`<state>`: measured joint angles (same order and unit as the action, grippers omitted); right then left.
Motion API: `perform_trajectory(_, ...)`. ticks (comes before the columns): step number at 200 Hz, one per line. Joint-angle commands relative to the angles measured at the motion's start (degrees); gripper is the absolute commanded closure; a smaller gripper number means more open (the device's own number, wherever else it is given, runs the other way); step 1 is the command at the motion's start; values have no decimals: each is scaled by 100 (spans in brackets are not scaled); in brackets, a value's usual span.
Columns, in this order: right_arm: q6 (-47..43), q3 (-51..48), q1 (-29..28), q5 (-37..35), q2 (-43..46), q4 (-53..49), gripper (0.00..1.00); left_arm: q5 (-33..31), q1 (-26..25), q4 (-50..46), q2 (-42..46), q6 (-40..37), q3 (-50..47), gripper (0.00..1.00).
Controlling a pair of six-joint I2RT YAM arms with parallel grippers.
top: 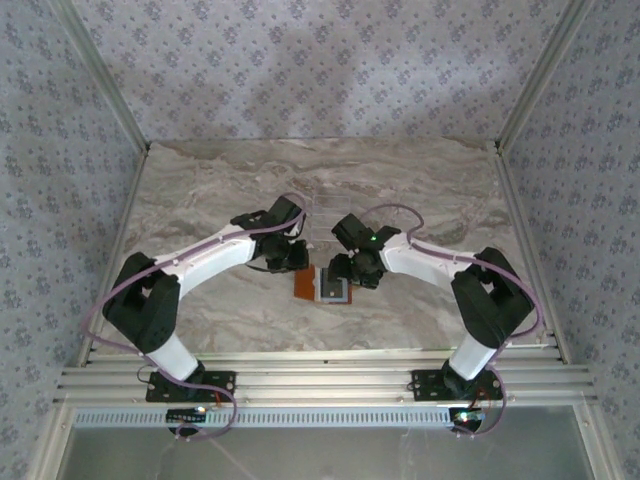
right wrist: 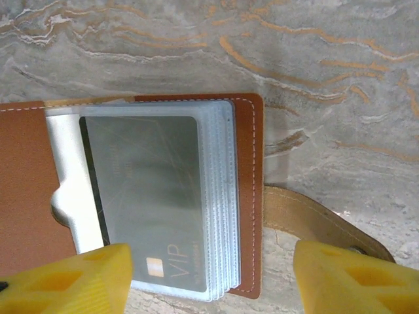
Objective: Take the credit cards out of the card holder
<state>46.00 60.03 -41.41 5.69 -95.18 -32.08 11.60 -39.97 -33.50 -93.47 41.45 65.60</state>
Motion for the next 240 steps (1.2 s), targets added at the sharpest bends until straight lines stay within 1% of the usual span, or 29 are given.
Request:
perform_trajectory(1,31,-237,203,388,165,459,38,404,-272,205,-363,168,374,87)
perform_trajectory(25,15,-340,299,599,209,712,44,369,-339,373,-604,293,234,88)
perform_trajectory(45,-76,-342,318,708,204,780,50,229,-323,403,-771,283,78,92)
perform_trajectory(79,-187,-260,366,897,-7,749,59,404,-290,804,-887,399,-291,93)
perform_trajectory(126,-374,-165,370,707,-259,514,63,457,-209,1087,-1088,422,-608,94)
perform_trajectory(160,-488,-166,383,827,-453,596,63,501,-141,1279,-1143,402,-806,95)
perform_trajectory(184,-506,-163,388,751,-484,532,65,511,-99,1327,-1147,368,-873,95)
perform_trajectory(213,-526,-180,392,708,-505,526,69,459,-56,1401,-965,415,-973,95)
perform_trajectory(240,-545,-198,399,715,-572,551,70,361,-4,1406,-632,476,-986,93)
